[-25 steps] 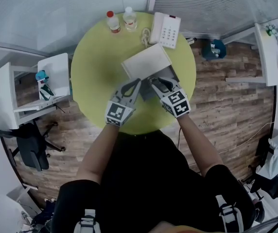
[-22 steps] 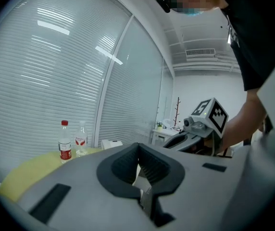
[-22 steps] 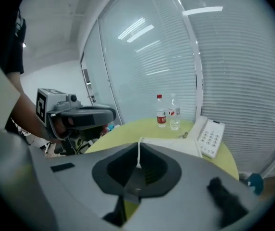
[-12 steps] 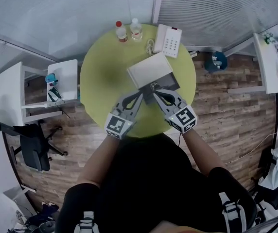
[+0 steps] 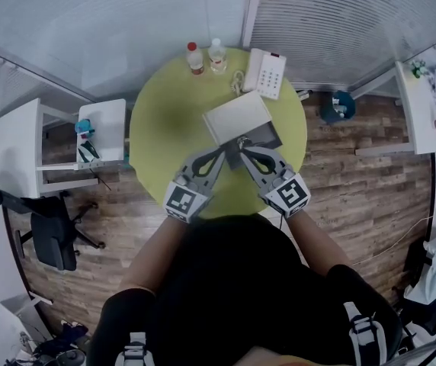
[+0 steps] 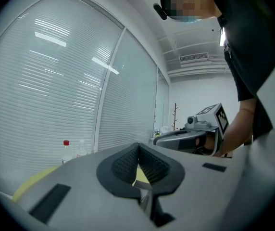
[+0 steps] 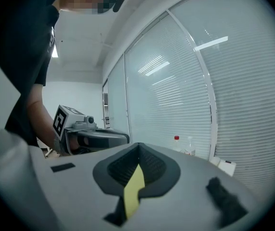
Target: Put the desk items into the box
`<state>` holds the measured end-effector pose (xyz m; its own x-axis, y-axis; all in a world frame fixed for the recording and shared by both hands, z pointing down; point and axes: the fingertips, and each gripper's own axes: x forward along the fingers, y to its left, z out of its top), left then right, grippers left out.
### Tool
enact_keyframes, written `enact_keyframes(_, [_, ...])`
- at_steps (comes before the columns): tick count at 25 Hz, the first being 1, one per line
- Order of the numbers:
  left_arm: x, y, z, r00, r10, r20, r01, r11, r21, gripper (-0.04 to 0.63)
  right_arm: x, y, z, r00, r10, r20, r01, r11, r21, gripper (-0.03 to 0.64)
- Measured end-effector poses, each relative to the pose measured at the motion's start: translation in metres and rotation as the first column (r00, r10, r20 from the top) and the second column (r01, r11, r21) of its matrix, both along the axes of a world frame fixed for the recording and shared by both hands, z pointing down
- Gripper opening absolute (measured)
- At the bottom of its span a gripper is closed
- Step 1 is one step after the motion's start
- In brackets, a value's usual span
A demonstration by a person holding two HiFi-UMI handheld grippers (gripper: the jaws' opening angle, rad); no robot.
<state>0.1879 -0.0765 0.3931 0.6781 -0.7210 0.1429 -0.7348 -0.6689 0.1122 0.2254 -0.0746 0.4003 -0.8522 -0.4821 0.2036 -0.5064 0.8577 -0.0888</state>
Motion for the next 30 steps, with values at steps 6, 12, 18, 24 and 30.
enact_keyframes(6, [0.002, 0.003, -0.006, 1.000, 0.011, -0.001, -0.011, 1.000, 0.010, 0.009, 0.000, -0.002, -0.007, 1.000, 0.016, 0.015, -0.017, 0.999, 0.027, 0.017])
enact_keyframes(12, [0.004, 0.005, -0.008, 1.000, 0.021, 0.002, -0.021, 1.000, 0.018, 0.009, 0.001, -0.004, -0.014, 0.999, 0.032, 0.043, -0.034, 0.998, 0.049, 0.017])
enact_keyframes(18, [0.005, 0.006, -0.009, 1.000, 0.014, -0.009, -0.013, 0.999, 0.031, 0.009, 0.002, -0.002, -0.015, 0.999, 0.035, 0.036, -0.037, 0.997, 0.070, 0.017])
enact_keyframes(24, [0.005, 0.007, -0.009, 1.000, 0.010, -0.016, -0.010, 1.000, 0.030, 0.009, 0.003, -0.003, -0.016, 0.999, 0.041, 0.029, -0.043, 0.996, 0.073, 0.017])
enact_keyframes(30, [0.005, 0.010, -0.012, 1.000, 0.014, -0.002, -0.014, 1.000, 0.016, 0.009, 0.001, 0.001, -0.014, 0.999, 0.031, 0.009, -0.031, 0.998, 0.057, 0.017])
